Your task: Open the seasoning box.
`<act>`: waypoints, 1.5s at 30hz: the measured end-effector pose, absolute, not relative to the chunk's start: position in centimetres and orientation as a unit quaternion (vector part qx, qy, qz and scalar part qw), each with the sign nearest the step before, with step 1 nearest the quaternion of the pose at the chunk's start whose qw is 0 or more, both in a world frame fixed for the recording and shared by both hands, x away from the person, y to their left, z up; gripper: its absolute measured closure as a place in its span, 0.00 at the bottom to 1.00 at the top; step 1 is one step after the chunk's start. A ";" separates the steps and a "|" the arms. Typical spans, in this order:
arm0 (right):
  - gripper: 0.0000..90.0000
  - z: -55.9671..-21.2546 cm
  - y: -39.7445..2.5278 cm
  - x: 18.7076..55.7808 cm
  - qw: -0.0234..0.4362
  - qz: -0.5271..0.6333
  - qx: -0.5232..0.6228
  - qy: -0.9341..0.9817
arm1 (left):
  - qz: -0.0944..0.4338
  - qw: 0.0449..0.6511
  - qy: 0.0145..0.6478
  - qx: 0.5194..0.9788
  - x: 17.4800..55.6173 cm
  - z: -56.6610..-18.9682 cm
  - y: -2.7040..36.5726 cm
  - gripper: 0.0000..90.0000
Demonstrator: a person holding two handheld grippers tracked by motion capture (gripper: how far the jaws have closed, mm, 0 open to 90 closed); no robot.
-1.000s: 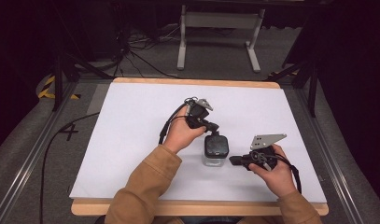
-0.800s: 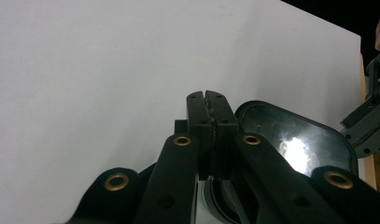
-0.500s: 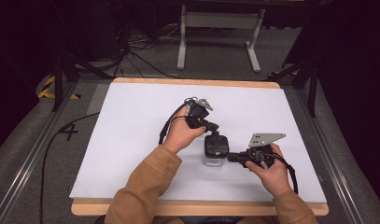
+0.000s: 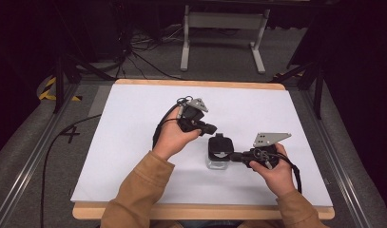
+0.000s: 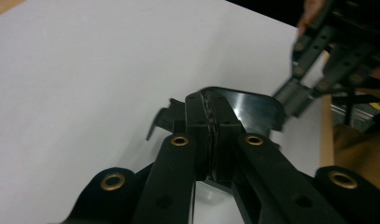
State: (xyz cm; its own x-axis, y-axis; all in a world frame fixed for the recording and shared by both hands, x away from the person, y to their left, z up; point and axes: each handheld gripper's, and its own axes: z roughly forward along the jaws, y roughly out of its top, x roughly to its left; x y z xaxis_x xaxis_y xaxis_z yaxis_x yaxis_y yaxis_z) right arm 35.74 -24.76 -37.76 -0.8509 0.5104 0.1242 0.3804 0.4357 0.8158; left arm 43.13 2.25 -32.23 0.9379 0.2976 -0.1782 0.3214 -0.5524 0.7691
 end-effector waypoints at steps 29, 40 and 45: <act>1.00 -36.8 -24.0 36.7 0.075 0.482 0.253 0.836 | 0.016 0.446 0.190 0.874 40.7 -33.4 1.1 0.99; 1.00 -37.9 -24.4 35.8 0.086 0.459 0.266 0.843 | 0.036 0.483 0.210 0.849 42.4 -32.9 1.5 1.00; 1.00 -38.0 -24.3 35.5 0.100 0.461 0.264 0.842 | 0.035 0.494 0.221 0.840 43.4 -33.3 1.3 1.00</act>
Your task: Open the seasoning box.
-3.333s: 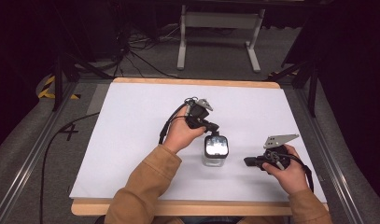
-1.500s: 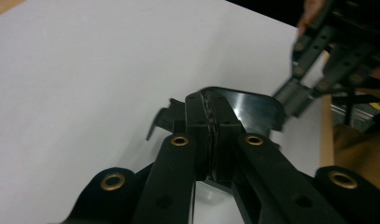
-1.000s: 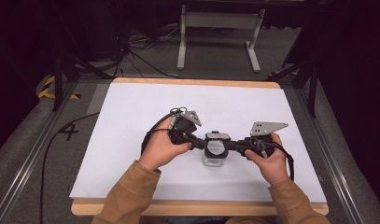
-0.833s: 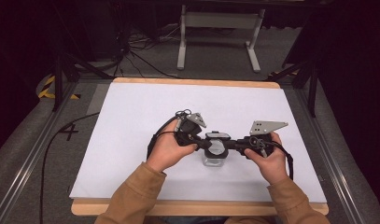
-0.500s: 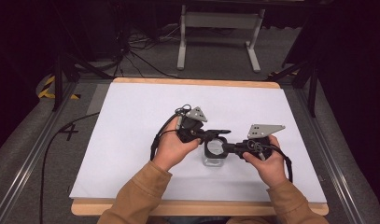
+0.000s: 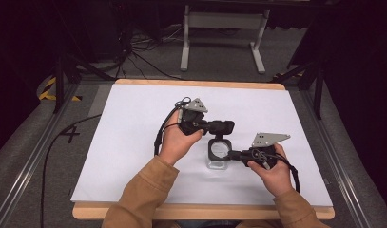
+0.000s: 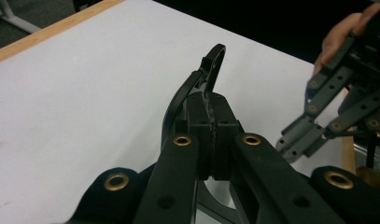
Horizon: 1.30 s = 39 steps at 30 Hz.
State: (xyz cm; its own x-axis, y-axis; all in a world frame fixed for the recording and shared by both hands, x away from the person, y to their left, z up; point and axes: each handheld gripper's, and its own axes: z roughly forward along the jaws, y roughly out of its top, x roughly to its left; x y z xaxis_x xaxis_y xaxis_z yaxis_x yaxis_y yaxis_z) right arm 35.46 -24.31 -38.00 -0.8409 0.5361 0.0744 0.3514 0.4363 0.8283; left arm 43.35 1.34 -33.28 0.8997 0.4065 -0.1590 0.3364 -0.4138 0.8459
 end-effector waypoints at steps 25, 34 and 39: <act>1.00 -38.2 -24.2 34.8 0.128 0.462 0.261 0.838 | 0.050 0.504 0.235 0.830 44.3 -33.9 0.7 1.00; 0.98 -37.9 -24.1 35.0 0.115 0.452 0.276 0.840 | 0.041 0.512 0.203 0.834 42.5 -32.4 1.3 0.98; 0.90 -37.2 -24.7 35.4 0.113 0.448 0.283 0.840 | 0.049 0.501 0.189 0.843 41.0 -31.5 2.2 0.92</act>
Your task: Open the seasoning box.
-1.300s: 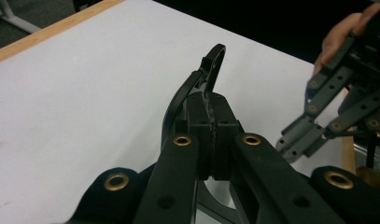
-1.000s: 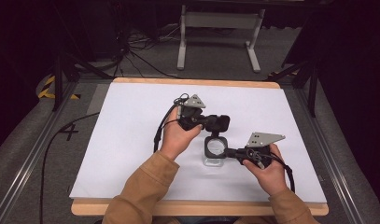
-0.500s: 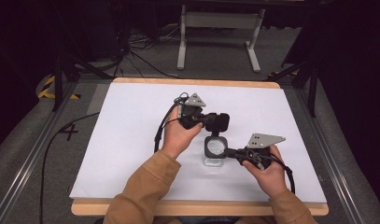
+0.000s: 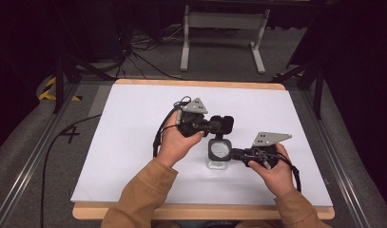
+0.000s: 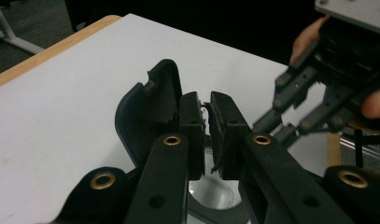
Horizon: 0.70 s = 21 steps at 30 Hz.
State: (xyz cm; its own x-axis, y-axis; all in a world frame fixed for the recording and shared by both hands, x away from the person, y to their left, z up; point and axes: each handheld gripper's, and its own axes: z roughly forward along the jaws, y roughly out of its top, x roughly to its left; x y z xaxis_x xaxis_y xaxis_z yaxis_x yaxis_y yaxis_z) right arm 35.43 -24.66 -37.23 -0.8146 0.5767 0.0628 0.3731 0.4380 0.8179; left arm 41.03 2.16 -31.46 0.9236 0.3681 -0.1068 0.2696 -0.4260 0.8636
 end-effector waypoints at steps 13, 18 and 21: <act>0.82 -34.5 -26.6 36.5 0.135 0.453 0.277 0.837 | 0.062 0.478 0.231 0.845 38.6 -30.9 6.4 0.83; 0.80 -33.8 -27.0 37.2 0.134 0.456 0.278 0.835 | 0.064 0.477 0.258 0.838 38.0 -31.0 8.6 0.80; 0.78 -33.6 -27.2 37.9 0.134 0.455 0.282 0.834 | 0.069 0.473 0.271 0.835 37.8 -31.2 9.9 0.78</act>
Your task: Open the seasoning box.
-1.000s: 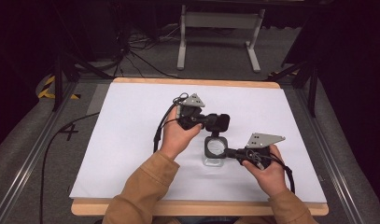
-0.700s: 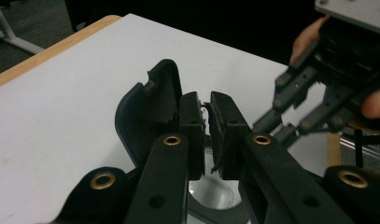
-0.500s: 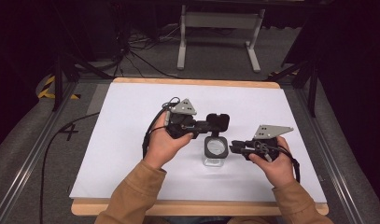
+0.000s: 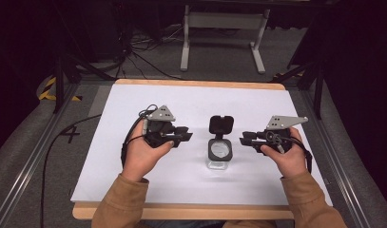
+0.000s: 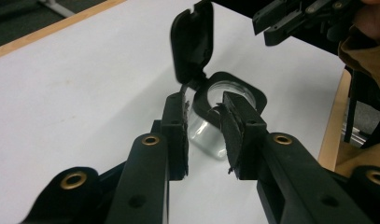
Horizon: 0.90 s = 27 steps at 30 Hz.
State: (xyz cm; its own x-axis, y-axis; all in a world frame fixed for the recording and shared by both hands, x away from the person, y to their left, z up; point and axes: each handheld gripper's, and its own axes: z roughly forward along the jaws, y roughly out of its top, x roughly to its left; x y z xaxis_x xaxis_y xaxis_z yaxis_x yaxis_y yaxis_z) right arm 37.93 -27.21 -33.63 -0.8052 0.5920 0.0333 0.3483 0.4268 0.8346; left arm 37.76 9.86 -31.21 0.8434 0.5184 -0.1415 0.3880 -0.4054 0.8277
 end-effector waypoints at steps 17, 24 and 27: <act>0.63 -34.9 -29.0 41.7 0.143 0.411 0.325 0.840 | 0.095 0.395 0.382 0.830 39.5 -34.9 15.8 0.63; 0.57 -36.6 -30.6 43.4 0.148 0.387 0.348 0.841 | 0.084 0.395 0.379 0.832 41.3 -37.8 17.0 0.55; 0.57 -37.2 -31.4 43.8 0.159 0.383 0.360 0.836 | 0.085 0.377 0.388 0.837 41.7 -38.5 16.9 0.53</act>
